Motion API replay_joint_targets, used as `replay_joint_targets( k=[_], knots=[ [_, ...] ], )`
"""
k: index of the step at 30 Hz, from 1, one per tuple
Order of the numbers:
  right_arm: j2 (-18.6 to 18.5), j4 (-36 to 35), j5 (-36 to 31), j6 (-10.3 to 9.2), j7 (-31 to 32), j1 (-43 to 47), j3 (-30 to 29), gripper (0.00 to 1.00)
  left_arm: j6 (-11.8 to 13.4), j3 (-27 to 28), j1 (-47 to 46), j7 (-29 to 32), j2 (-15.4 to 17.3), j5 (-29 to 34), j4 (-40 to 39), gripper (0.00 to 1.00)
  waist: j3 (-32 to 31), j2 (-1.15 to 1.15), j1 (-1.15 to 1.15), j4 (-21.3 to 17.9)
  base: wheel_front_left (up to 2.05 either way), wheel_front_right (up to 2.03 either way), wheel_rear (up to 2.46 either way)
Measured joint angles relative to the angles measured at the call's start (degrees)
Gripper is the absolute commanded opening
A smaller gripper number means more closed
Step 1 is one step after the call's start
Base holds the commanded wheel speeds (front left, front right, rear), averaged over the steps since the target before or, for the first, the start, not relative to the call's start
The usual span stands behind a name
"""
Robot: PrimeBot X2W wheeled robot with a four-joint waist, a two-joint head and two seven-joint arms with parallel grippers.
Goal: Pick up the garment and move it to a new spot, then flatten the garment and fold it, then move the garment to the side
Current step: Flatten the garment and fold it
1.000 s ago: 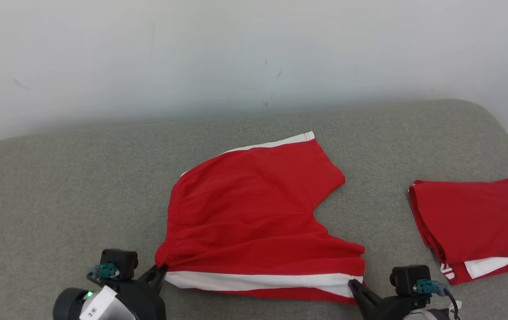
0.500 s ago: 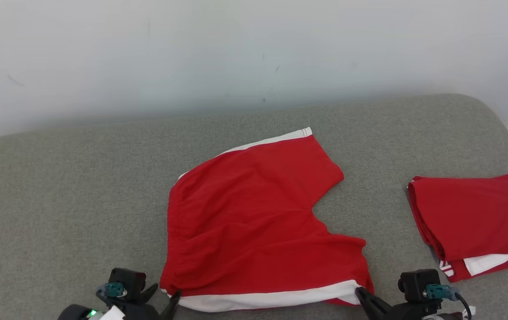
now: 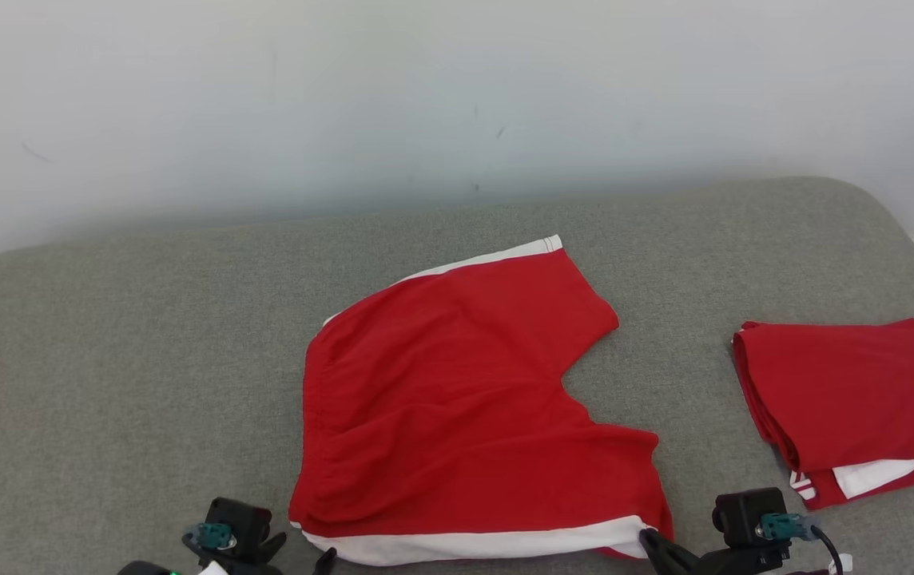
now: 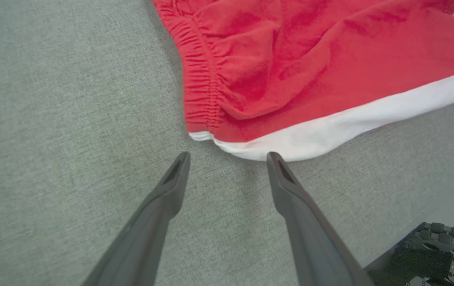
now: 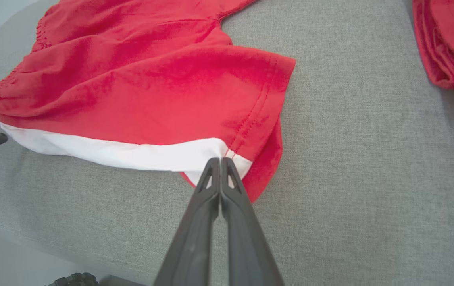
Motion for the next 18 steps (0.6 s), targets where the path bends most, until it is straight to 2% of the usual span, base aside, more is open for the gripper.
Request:
replay_joint_targets(
  k=[1, 2, 3, 7, 18],
  knots=[
    [0.0, 0.08, -0.01, -0.05, 0.04, -0.01, 0.11, 0.0, 0.0, 0.05, -0.01, 0.0, -0.12, -0.05, 0.0, 1.0, 0.09, 0.0, 0.0, -0.08, 0.0, 0.0, 0.0],
    [-0.02, 0.22, -0.05, -0.07, 0.1, -0.02, 0.23, 0.58, 0.0, 0.08, -0.05, 0.0, -0.22, -0.05, 0.0, 1.0, 0.22, 0.0, 0.0, -0.17, 0.0, 0.0, 0.0],
    [-0.03, 0.44, -0.11, -0.08, 0.2, -0.03, 0.34, 1.0, 0.0, 0.09, -0.12, 0.01, -0.37, -0.05, 0.05, 1.0, 0.39, 0.0, 0.0, -0.26, 0.0, 0.0, 0.0],
    [0.0, 1.05, -0.12, -0.4, 0.48, -0.04, 0.26, 1.0, 0.0, 0.03, -0.58, 0.42, -1.09, -0.05, 0.41, 1.0, 0.78, 0.0, 0.0, -0.53, 0.0, 0.0, 0.0],
    [0.71, 2.87, -0.22, -0.64, 0.47, -0.18, 0.26, 1.0, 0.0, 0.16, -2.53, 0.96, -0.59, -0.05, 1.74, 1.0, 1.75, 0.0, 0.0, -0.57, 0.0, 0.0, 0.0]
  ],
)
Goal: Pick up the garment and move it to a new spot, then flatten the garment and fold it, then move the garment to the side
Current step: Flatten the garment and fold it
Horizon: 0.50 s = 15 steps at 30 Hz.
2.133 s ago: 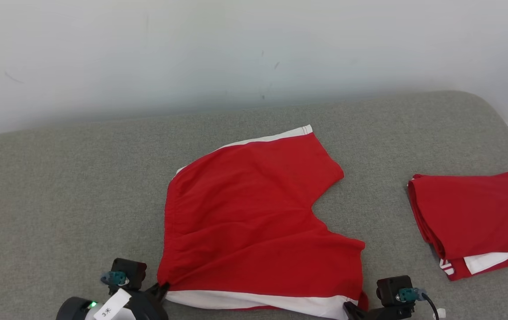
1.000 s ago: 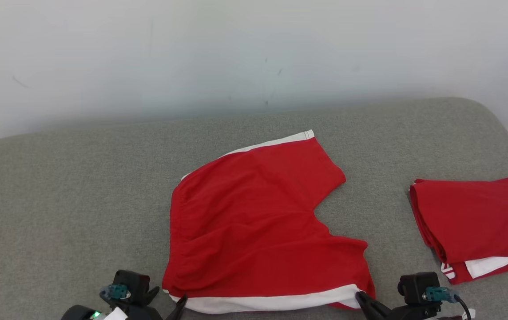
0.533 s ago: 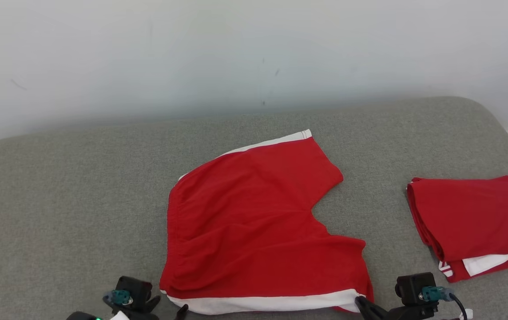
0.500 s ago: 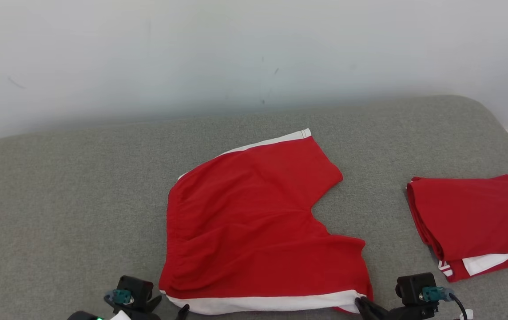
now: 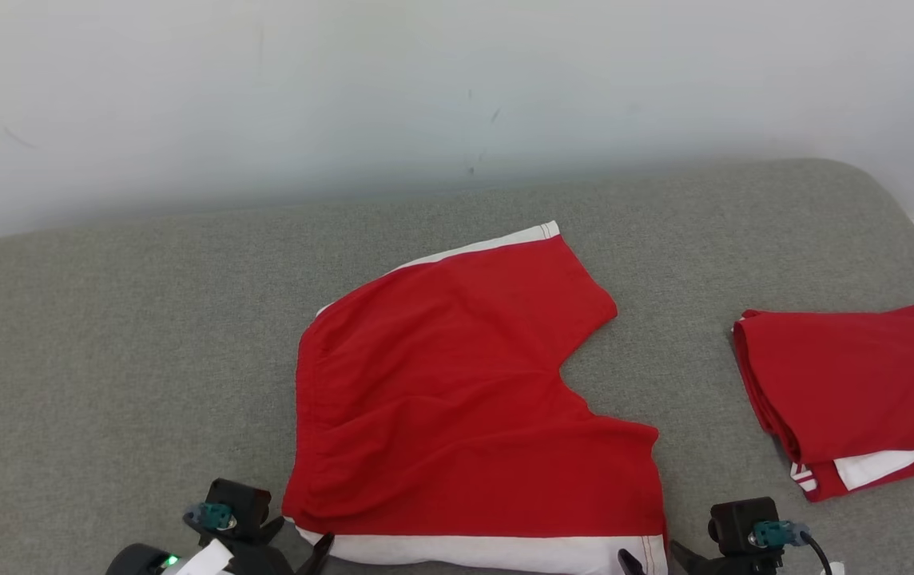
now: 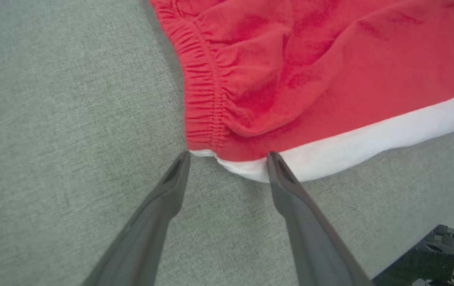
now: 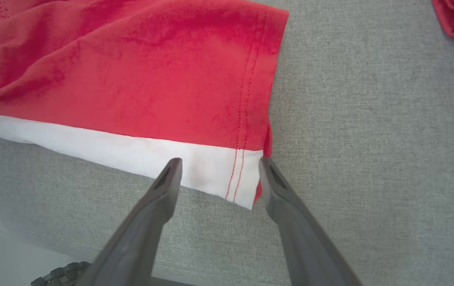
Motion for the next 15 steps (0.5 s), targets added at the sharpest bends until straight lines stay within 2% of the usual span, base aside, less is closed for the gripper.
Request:
replay_joint_targets(
  k=[9, 11, 12, 13, 14, 15],
  knots=[
    [0.42, 2.05, 0.0, -0.18, 0.04, -0.27, 0.03, 1.0, 0.08, 0.09, -0.25, 0.03, -0.12, 0.0, 0.48, 1.0, 0.63, 0.0, 0.0, 0.39, 0.0, 0.0, 0.0],
    [0.79, 3.13, 0.03, -0.3, 0.03, -1.02, -0.08, 0.84, 0.08, 0.07, -0.95, 0.02, -0.2, 0.0, 0.64, 1.0, 0.86, 0.0, 0.0, 0.52, 0.0, 0.0, 0.0],
    [0.91, 3.18, 0.14, -0.4, 0.0, -1.2, -0.23, 0.59, 0.07, 0.05, -1.3, 0.02, -0.3, 0.01, 0.63, 0.85, 0.96, 0.0, 0.0, 0.56, 0.0, 0.0, 0.0],
    [1.27, 3.55, 0.24, -0.41, -0.03, -1.27, -0.3, 0.45, 0.07, 0.01, -1.5, 0.04, -0.55, 0.01, 0.86, 0.64, 1.17, 0.0, 0.0, 0.66, 0.0, 0.0, 0.0],
    [1.46, 3.77, 0.29, -0.41, -0.03, -1.27, -0.27, 0.4, 0.07, -0.07, -1.5, 0.04, -0.67, 0.01, 1.22, 0.5, 1.24, 0.0, 0.0, 0.7, 0.0, 0.0, 0.0],
    [1.57, 3.96, 0.29, -0.41, -0.03, -1.27, -0.29, 0.37, 0.07, -0.11, -1.5, 0.04, -0.74, 0.01, 1.46, 0.49, 1.31, 0.0, 0.0, 0.73, 0.0, 0.0, 0.0]
  ],
)
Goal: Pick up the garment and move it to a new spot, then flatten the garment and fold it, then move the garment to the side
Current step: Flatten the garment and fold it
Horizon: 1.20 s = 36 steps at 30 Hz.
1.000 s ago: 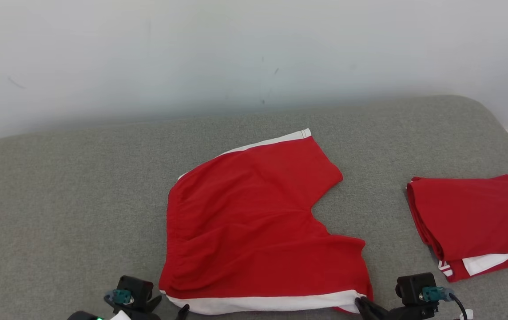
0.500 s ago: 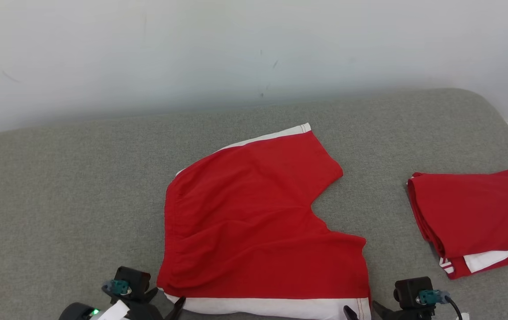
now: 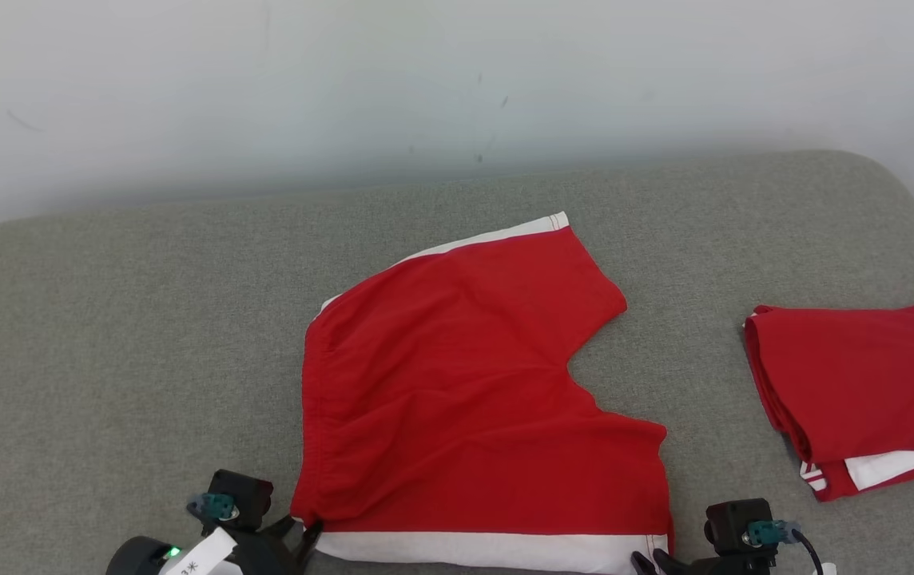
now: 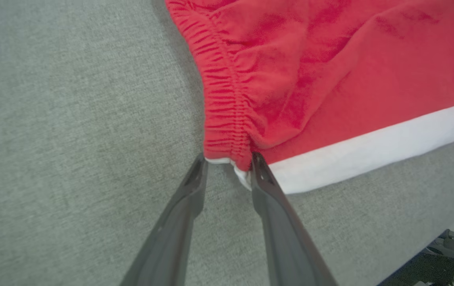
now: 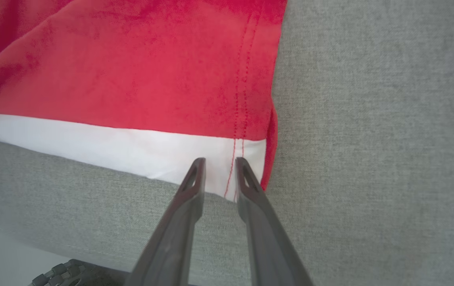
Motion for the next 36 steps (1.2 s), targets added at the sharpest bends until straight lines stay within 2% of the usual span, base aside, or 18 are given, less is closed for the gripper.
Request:
replay_joint_targets(
  k=[3, 4, 5, 6, 9, 10, 11, 16, 19, 20, 22, 25, 29, 30, 31, 32, 33, 36],
  knots=[
    [0.08, 0.91, 0.0, -0.01, 0.0, 0.0, -0.01, 0.38, 0.0, -0.02, 0.0, 0.01, 0.01, 0.0, 0.35, 0.49, 0.16, 0.0, 0.0, 0.06, 0.0, 0.0, 0.0],
    [0.07, 1.1, 0.0, -0.01, -0.02, 0.0, -0.04, 0.44, 0.0, -0.03, 0.0, 0.01, -0.01, 0.0, 0.49, 0.79, 0.24, 0.0, 0.0, 0.1, 0.0, 0.0, 0.0],
    [0.07, 1.2, 0.01, -0.01, -0.03, -0.01, -0.11, 0.48, 0.0, -0.03, 0.0, 0.01, -0.01, 0.0, 0.56, 0.91, 0.28, 0.0, 0.0, 0.11, 0.0, 0.0, 0.0],
    [0.04, 1.34, 0.01, -0.01, -0.18, -0.01, -0.18, 0.66, 0.0, -0.03, -0.01, 0.01, -0.01, 0.0, 0.64, 1.0, 0.32, 0.0, 0.0, 0.13, 0.0, 0.0, 0.0],
    [0.01, 1.6, 0.01, -0.02, -0.44, -0.01, -0.44, 0.62, 0.01, 0.01, -0.05, 0.0, 0.0, 0.0, 0.75, 1.0, 0.43, 0.0, 0.0, 0.16, 0.0, 0.0, 0.0],
    [0.01, 1.81, 0.01, -0.02, -0.44, -0.01, -0.47, 0.58, 0.01, 0.02, -0.1, 0.0, 0.01, 0.0, 0.8, 1.0, 0.46, 0.0, 0.0, 0.17, 0.0, 0.0, 0.0],
    [0.01, 2.11, 0.01, -0.02, -0.45, -0.01, -0.49, 0.49, 0.01, 0.02, -0.18, 0.0, 0.01, 0.0, 0.85, 1.0, 0.5, 0.0, 0.0, 0.18, 0.0, 0.0, 0.0],
    [0.22, 2.91, 0.02, -0.02, -0.53, -0.14, -0.42, 0.43, 0.01, 0.0, -0.73, -0.02, -0.09, -0.01, 1.11, 1.0, 0.7, 0.0, 0.0, 0.21, 0.0, 0.0, 0.0],
    [0.41, 3.32, 0.09, -0.02, -0.6, -0.55, -0.31, 0.38, 0.01, -0.01, -0.76, -0.07, -0.18, -0.01, 1.3, 0.89, 0.87, 0.0, 0.0, 0.26, 0.0, 0.0, 0.0],
    [0.43, 3.47, 0.1, -0.02, -0.6, -0.87, -0.3, 0.33, 0.01, 0.0, -0.78, -0.07, -0.18, -0.01, 1.38, 0.74, 0.93, 0.0, 0.0, 0.28, 0.0, 0.0, 0.0],
    [0.45, 3.66, 0.1, -0.02, -0.62, -1.18, -0.31, 0.22, 0.01, 0.01, -0.85, -0.08, -0.2, -0.01, 1.55, 0.52, 1.05, 0.0, 0.0, 0.31, 0.0, 0.0, 0.0],
    [0.44, 4.19, 0.35, -0.02, -0.77, -1.19, -0.37, 0.0, 0.0, 0.01, -0.88, -0.09, -0.3, -0.01, 1.77, 0.42, 1.19, 0.0, 0.0, 0.33, 0.0, 0.0, 0.0],
    [0.44, 4.56, 0.44, -0.01, -0.96, -1.37, -0.4, 0.0, 0.0, 0.01, -0.92, -0.22, -0.34, -0.2, 2.02, 0.26, 1.27, 0.0, 0.0, 0.31, 0.0, 0.0, 0.0],
    [0.45, 4.59, 0.44, -0.01, -1.0, -1.39, -0.38, 0.0, 0.0, 0.01, -0.92, -0.52, -0.38, -0.33, 2.09, 0.19, 1.28, 0.0, 0.0, 0.3, 0.0, 0.0, 0.0],
    [0.45, 4.59, 0.44, -0.01, -1.0, -1.39, -0.38, 0.0, 0.0, 0.01, -0.92, -0.52, -0.38, -0.33, 2.09, 0.19, 1.28, 0.0, 0.0, 0.3, 0.0, 0.0, 0.0],
    [0.45, 4.63, 0.44, -0.01, -1.02, -1.41, -0.4, 0.0, 0.0, 0.01, -0.92, -0.62, -0.46, -0.41, 2.15, 0.13, 1.28, 0.0, 0.0, 0.3, 0.0, 0.0, 0.0],
    [0.46, 4.69, 0.44, -0.01, -1.02, -1.46, -0.38, 0.0, 0.0, 0.02, -0.92, -0.65, -0.54, -0.43, 2.2, 0.03, 1.28, 0.0, 0.0, 0.29, 0.0, 0.0, 0.0],
    [0.45, 4.8, 0.44, 0.0, -1.3, -1.81, -0.34, 0.0, 0.0, 0.02, -0.92, -0.68, -0.57, -0.43, 2.23, 0.0, 1.23, 0.0, 0.0, 0.27, 0.0, 0.0, 0.0]
  ],
)
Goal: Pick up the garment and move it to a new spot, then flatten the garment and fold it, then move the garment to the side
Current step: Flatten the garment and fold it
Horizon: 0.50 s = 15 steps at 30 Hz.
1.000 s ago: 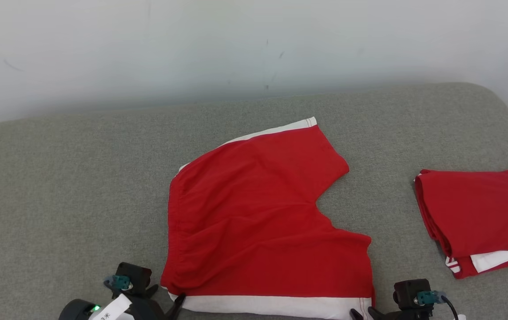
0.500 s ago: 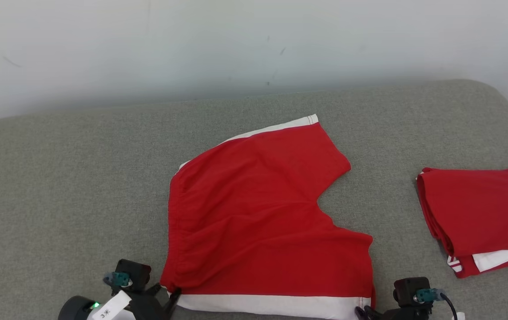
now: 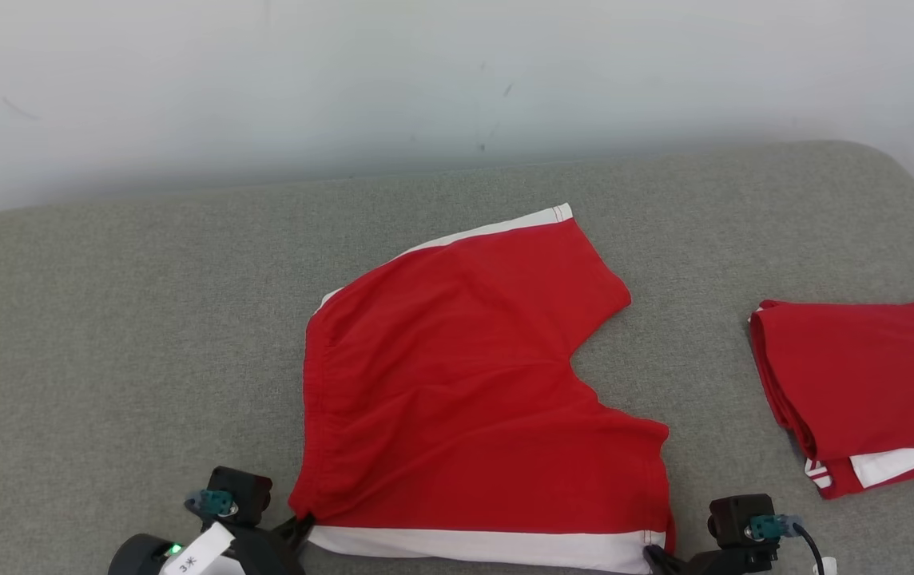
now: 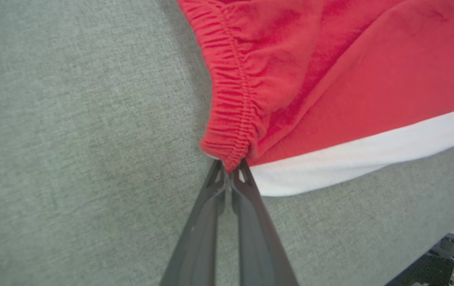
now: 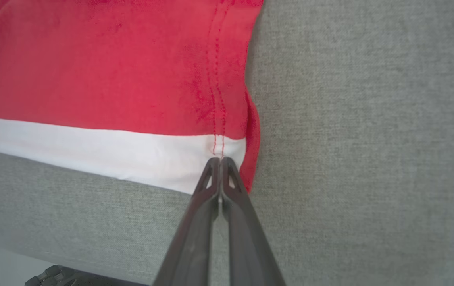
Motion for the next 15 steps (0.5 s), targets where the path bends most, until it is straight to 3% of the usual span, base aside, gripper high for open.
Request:
replay_joint_targets(
  k=[15],
  knots=[
    [-2.72, -5.21, 0.07, 1.26, -1.15, 4.27, -0.21, 0.0, 0.44, 0.23, 4.77, -2.52, 1.12, -1.63, -4.45, 0.0, -3.3, 0.0, 0.0, -0.16, 0.0, 0.0, 0.0]
  ],
)
